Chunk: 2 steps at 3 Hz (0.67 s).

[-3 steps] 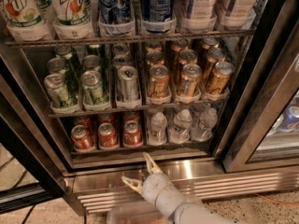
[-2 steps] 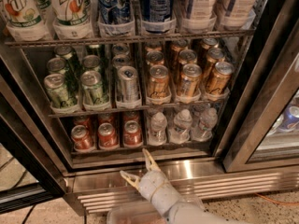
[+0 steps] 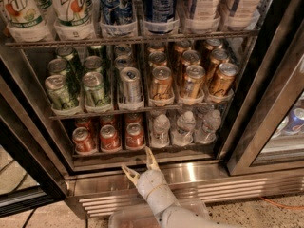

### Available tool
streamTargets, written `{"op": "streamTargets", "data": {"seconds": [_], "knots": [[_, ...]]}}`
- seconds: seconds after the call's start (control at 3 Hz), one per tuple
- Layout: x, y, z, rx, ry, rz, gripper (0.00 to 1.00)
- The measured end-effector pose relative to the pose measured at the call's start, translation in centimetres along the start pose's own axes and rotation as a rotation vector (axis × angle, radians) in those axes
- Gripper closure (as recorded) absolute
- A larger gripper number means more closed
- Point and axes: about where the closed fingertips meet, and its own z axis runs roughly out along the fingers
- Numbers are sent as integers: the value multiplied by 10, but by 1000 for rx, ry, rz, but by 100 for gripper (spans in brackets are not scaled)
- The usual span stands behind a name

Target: Pick coke can from bottom shelf of fridge

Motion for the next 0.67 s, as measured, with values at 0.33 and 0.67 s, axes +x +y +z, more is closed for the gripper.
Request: {"op": "streamTargets", "data": {"seconds": [0.33, 0.67], "knots": [[-1, -6, 10, 63, -18, 30, 39], [-4, -16, 19, 121, -38, 52, 41]]}}
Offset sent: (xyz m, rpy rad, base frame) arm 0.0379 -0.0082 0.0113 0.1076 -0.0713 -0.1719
